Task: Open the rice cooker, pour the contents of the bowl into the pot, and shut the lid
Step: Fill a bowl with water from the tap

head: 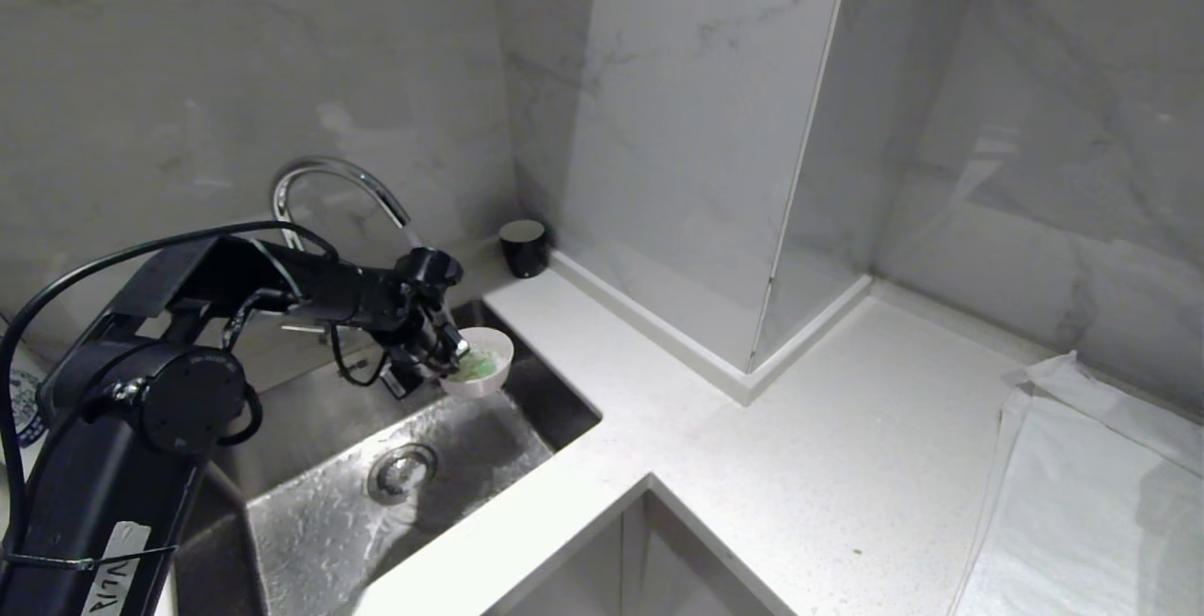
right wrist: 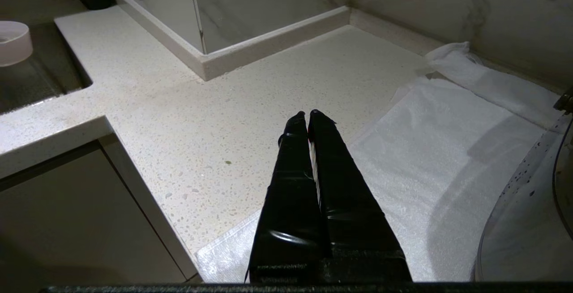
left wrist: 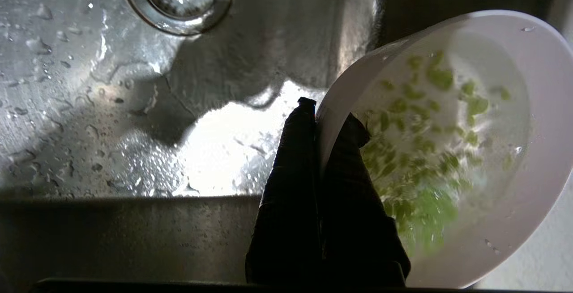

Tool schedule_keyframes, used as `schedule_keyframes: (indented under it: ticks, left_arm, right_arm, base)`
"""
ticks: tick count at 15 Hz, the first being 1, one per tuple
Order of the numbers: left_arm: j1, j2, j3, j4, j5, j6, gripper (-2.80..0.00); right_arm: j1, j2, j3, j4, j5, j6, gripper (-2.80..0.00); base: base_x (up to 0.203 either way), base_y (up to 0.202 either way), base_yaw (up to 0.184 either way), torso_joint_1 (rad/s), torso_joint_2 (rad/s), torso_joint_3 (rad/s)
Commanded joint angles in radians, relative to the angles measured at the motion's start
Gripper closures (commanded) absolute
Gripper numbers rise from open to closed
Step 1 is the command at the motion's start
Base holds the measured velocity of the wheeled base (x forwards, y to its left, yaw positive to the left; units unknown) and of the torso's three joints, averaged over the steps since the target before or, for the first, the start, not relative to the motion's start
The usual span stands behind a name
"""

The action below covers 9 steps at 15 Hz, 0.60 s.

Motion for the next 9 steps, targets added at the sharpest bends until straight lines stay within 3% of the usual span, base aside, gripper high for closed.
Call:
schedule_keyframes:
  ticks: [1,6,9]
  left_arm:
    - [-0.056,-0.019,0.004,0.007,0.001,-0.005,0.00]
    - [-0.175,-0.018,-0.030,0.021,-0.002,0.004,0.00]
    - [-0.240,0.000,-0.119,0.109,-0.002,0.004,0.00]
  right_arm:
    - [0.000,0.000,0.003,0.000,0.000,0.000,0.00]
    - [0.000,0.000,0.003,0.000,0.000,0.001,0.00]
    - [0.000,0.000,0.003,0.000,0.000,0.002,0.00]
  base:
    - [0.000,0.000,0.000,0.000,0.00,0.000]
    - [0.000,0.000,0.000,0.000,0.00,0.000]
    - [0.000,0.000,0.000,0.000,0.00,0.000]
